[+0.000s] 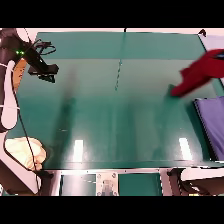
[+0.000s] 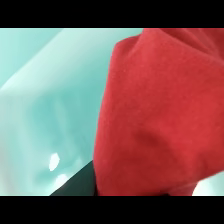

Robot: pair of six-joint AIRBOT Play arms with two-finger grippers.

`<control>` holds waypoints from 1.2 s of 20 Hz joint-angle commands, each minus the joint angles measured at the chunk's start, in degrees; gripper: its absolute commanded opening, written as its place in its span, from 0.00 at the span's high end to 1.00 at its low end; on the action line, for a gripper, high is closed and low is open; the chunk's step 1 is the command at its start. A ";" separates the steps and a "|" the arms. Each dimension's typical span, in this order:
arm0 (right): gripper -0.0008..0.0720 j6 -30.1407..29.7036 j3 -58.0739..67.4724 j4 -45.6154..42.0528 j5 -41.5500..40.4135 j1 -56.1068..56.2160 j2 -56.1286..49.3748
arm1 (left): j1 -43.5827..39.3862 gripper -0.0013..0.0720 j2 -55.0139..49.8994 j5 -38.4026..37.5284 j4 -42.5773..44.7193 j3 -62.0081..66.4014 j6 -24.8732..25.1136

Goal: Fold the shirts.

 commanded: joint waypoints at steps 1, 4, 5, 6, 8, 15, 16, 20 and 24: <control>0.96 3.93 0.04 -10.34 5.29 -12.15 2.91 | -0.04 0.96 0.04 0.00 -2.58 0.00 -0.02; 0.96 5.33 -0.09 -19.74 10.05 -18.18 4.98 | -0.04 0.96 0.04 0.00 -4.33 0.00 -0.04; 0.96 5.92 -0.61 -22.75 10.95 -19.65 6.19 | -0.04 0.96 0.04 0.00 -4.44 0.00 -0.07; 0.96 5.99 -1.66 -24.52 11.10 -20.85 7.56 | -0.04 0.96 0.04 0.00 -4.46 -0.11 -0.13; 0.96 5.95 -4.85 -26.88 11.15 -23.02 10.01 | -0.04 0.96 0.04 -0.02 -4.50 -1.40 -0.11; 0.96 4.17 -27.91 -37.05 7.39 -24.92 15.06 | -0.04 0.96 0.04 0.20 -5.44 -4.46 -0.09; 0.96 4.17 -31.23 -38.77 6.99 -24.92 15.08 | -0.04 0.96 0.04 0.20 -6.05 -4.44 -0.07; 0.19 4.20 -41.38 -43.58 6.43 -24.92 14.51 | -0.04 0.96 0.04 0.24 -6.23 -4.46 0.02; 0.10 4.74 -38.01 -42.86 9.14 -24.55 14.25 | -0.04 0.96 0.09 0.20 -10.14 -4.44 0.55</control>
